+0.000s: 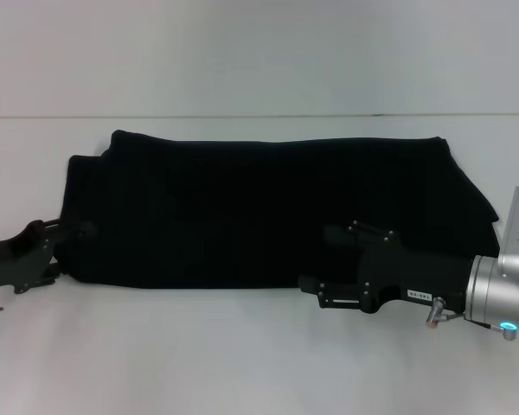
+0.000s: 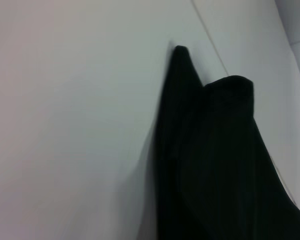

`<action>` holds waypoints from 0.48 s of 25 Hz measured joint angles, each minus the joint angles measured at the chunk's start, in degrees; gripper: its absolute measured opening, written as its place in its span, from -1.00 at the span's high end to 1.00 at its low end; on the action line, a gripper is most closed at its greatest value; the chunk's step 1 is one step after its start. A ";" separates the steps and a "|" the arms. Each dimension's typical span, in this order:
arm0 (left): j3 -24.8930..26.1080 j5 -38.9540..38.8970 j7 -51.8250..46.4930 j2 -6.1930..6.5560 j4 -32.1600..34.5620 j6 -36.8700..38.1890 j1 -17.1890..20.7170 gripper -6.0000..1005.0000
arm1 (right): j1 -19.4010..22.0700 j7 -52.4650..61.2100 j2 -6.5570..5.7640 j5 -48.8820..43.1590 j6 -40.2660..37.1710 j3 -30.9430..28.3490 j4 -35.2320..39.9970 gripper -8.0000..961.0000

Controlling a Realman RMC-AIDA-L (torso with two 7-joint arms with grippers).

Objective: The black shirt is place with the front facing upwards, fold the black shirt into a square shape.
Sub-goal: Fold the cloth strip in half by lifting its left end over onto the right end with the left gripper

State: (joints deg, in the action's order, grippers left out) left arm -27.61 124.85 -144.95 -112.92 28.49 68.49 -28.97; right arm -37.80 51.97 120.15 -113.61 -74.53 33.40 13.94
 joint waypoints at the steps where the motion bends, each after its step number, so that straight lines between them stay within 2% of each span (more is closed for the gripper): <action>1: -0.25 0.01 0.64 -0.13 0.68 0.08 0.09 -0.70 | -0.02 0.03 0.00 0.01 0.00 0.00 0.00 -0.97; 5: -0.60 0.60 0.80 -0.34 1.70 -1.14 0.19 -0.67 | -0.04 0.45 0.00 0.17 -0.25 0.00 0.00 -0.97; 12: -2.22 1.37 0.33 -0.37 1.55 -2.78 -0.04 -0.12 | 0.03 0.57 0.00 0.06 -0.65 0.00 0.04 -0.97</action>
State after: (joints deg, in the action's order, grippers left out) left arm -29.83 126.22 -144.62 -113.29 30.04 65.71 -29.01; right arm -37.78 52.54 120.15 -113.55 -75.18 33.40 13.98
